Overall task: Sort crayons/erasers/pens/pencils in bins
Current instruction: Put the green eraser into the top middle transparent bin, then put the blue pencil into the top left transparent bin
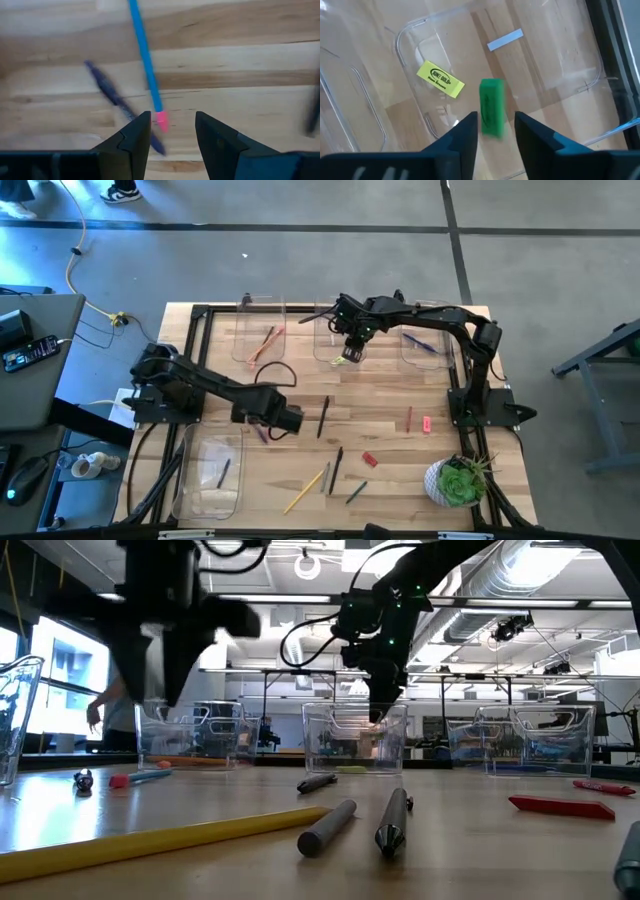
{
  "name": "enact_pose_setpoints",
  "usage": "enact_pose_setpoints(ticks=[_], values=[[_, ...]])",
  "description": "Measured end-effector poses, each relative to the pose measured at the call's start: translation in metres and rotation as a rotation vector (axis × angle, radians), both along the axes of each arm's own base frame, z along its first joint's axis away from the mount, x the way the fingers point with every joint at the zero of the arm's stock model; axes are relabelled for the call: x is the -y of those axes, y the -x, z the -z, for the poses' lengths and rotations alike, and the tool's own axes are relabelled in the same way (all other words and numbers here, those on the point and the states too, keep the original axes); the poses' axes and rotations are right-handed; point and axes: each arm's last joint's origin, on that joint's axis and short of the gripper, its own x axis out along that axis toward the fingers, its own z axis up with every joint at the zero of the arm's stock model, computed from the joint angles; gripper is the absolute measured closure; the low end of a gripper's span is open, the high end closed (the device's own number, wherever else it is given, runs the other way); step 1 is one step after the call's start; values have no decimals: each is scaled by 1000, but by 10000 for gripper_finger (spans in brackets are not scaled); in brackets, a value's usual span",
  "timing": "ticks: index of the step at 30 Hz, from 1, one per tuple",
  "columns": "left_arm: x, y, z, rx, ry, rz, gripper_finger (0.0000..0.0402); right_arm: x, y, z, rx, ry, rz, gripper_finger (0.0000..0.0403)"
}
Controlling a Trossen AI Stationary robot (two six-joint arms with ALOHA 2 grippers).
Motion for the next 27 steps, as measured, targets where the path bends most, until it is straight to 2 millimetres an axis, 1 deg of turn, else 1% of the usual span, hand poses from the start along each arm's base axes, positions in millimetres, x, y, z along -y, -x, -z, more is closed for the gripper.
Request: enact_pose_setpoints(ticks=[3, 7, 11, 15, 18, 23, 27], values=[[2, 10, 13, -20, 20, -44, 259, 0, 0, 0, -2, 1, -5, 269], [0, 17, 18, 14, 17, -72, 259, 0, 0, 0, -4, 0, -5, 263], [-10, 18, 27, 31, 18, -75, 259, 0, 0, 0, -4, 0, -5, 263], [-21, 18, 43, 80, 36, -69, 259, 0, 0, 0, -5, -1, -5, 263], [-29, 22, 52, 76, 41, -89, 259, -1, 1, 0, -15, -2, -15, 263], [-35, 29, 59, 40, 50, -111, 259, -2, 3, 1, -36, -9, -23, 263], [-39, 30, 68, 70, 64, -116, 259, -2, 4, 1, -40, -11, -23, 263]])
